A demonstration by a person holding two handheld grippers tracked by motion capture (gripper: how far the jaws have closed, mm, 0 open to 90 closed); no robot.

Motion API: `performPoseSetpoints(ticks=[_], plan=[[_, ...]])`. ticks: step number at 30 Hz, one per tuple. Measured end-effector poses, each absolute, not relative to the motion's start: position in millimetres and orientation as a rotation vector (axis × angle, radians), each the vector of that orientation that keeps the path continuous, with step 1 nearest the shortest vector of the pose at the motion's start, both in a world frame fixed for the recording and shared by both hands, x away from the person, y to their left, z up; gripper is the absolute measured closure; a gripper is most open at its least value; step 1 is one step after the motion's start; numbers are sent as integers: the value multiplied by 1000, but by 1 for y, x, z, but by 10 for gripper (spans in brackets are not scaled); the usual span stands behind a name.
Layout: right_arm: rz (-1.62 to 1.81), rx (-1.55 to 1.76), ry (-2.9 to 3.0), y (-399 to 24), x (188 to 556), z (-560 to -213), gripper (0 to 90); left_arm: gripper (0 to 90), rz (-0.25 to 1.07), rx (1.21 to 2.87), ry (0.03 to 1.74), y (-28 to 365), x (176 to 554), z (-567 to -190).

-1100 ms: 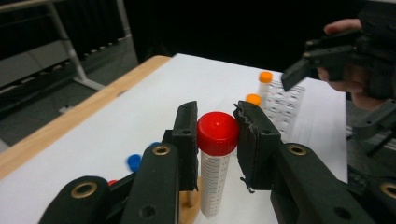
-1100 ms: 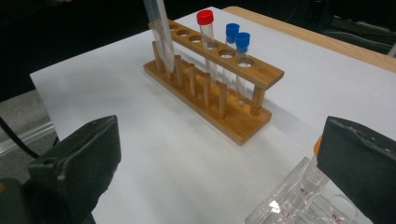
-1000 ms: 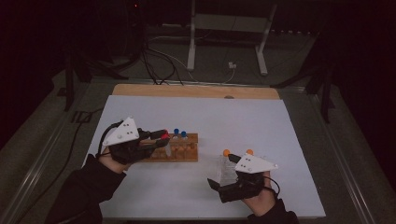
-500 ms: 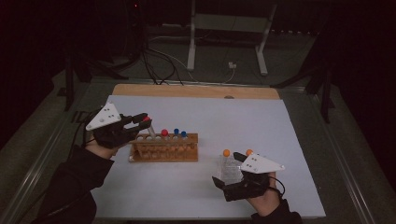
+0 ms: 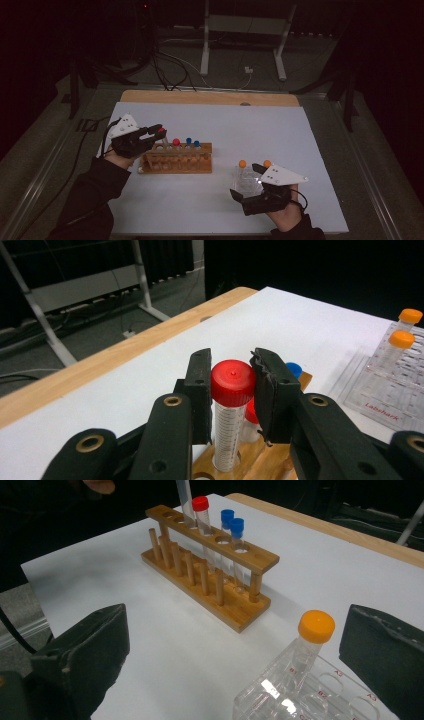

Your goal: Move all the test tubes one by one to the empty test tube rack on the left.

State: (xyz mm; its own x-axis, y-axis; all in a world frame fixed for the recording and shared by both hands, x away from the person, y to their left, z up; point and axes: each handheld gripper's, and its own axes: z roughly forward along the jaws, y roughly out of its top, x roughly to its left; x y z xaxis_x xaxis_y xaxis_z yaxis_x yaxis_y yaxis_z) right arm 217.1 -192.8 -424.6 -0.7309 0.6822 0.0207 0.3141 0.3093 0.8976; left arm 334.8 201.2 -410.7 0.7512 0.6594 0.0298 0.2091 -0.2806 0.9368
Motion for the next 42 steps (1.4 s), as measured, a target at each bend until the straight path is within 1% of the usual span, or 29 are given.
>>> performPoseSetpoints(ticks=[15,19,27,29,31,38,41,42], plan=[[1404,893,2224,-193,218,-426,0,717,466,1898,715,194,342,-444],[1406,893,2222,-194,218,-425,0,716,471,1918,717,192,342,-448],[1416,883,2214,-196,217,-420,0,712,439,1932,728,194,344,-446],[1415,880,2214,-198,217,-418,0,696,430,1939,719,194,343,-445],[1417,881,2206,-200,218,-417,0,631,407,1930,701,196,341,-444],[1424,915,2121,-222,223,-405,0,299,446,1916,686,198,322,-435],[1424,954,2066,-237,227,-400,0,159,419,1909,670,197,311,-431],[1429,968,2055,-242,228,-400,0,143,402,1909,661,197,308,-430]])
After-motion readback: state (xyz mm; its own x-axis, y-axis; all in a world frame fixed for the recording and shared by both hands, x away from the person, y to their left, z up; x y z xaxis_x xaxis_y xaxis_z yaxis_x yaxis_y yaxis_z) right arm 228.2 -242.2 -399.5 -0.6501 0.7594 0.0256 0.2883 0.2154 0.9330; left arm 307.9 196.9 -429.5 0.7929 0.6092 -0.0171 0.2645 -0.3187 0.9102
